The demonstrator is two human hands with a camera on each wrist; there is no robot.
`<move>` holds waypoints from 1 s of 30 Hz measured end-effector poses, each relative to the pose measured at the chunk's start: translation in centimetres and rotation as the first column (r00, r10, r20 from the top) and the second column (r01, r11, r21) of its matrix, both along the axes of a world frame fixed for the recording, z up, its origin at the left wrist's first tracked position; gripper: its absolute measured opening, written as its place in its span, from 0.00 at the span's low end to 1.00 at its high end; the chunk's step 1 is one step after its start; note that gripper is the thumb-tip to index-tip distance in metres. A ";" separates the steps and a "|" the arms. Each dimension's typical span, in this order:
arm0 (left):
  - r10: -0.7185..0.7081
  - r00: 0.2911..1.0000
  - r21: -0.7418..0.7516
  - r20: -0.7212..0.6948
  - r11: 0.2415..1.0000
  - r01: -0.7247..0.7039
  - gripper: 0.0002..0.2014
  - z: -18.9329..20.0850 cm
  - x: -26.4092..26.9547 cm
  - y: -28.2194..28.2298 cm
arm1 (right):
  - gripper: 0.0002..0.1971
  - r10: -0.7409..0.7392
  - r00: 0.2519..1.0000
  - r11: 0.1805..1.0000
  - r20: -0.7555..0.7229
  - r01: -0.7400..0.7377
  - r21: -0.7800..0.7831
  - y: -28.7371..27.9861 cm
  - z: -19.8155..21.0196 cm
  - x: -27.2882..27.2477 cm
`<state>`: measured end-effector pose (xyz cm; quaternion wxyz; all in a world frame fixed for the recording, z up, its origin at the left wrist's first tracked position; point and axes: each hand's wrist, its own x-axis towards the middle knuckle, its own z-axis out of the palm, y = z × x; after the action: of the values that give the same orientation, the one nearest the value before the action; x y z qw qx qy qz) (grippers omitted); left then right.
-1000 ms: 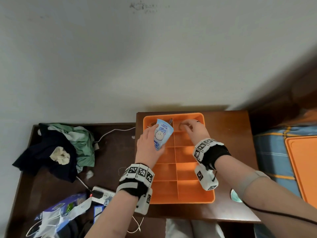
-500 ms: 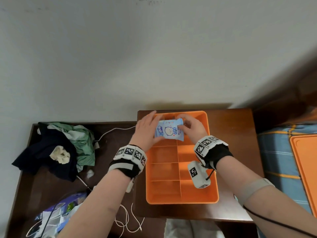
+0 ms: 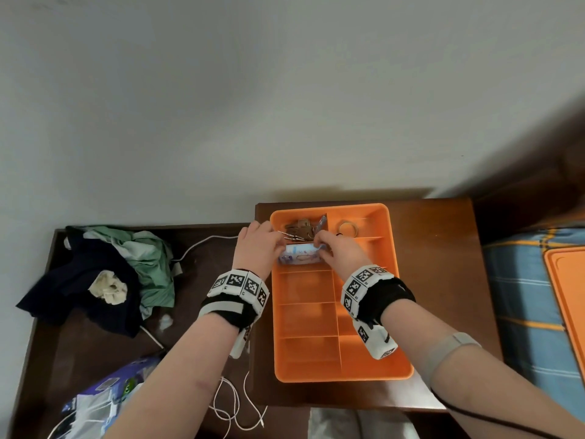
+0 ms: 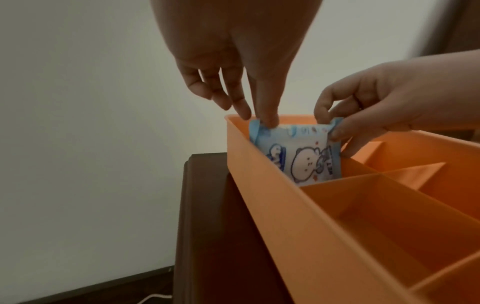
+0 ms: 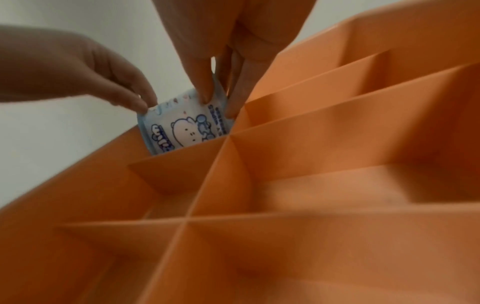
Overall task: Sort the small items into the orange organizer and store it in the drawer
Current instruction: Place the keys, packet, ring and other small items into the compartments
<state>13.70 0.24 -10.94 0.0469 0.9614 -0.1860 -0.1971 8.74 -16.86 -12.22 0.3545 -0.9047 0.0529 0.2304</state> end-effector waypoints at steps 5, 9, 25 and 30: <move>-0.061 0.997 0.087 -0.036 0.994 0.064 0.13 -0.3 -0.3 -0.3 | 0.14 0.142 0.988 0.962 0.053 -0.126 -0.241 0.1 -0.1 0.5; -0.068 0.998 0.020 -0.003 0.997 0.068 0.13 -0.8 -0.8 -0.3 | 0.19 0.189 0.982 0.958 0.004 -0.183 -0.219 0.3 -0.3 0.4; -0.214 0.977 0.360 0.022 0.913 0.191 0.17 0.1 -3.5 -3.4 | 0.24 0.425 0.902 0.728 -0.083 -0.395 -0.561 1.8 -0.5 -1.4; 0.070 0.997 0.256 0.013 0.964 -0.071 0.19 1.4 -3.8 -5.0 | 0.25 0.211 0.977 0.931 0.018 -0.196 -0.307 -0.8 1.3 -1.6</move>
<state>9.92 -4.77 -9.50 -0.0712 0.9657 -0.1249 -0.2161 7.15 -17.63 -10.87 0.1868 -0.9545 -0.0152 0.2321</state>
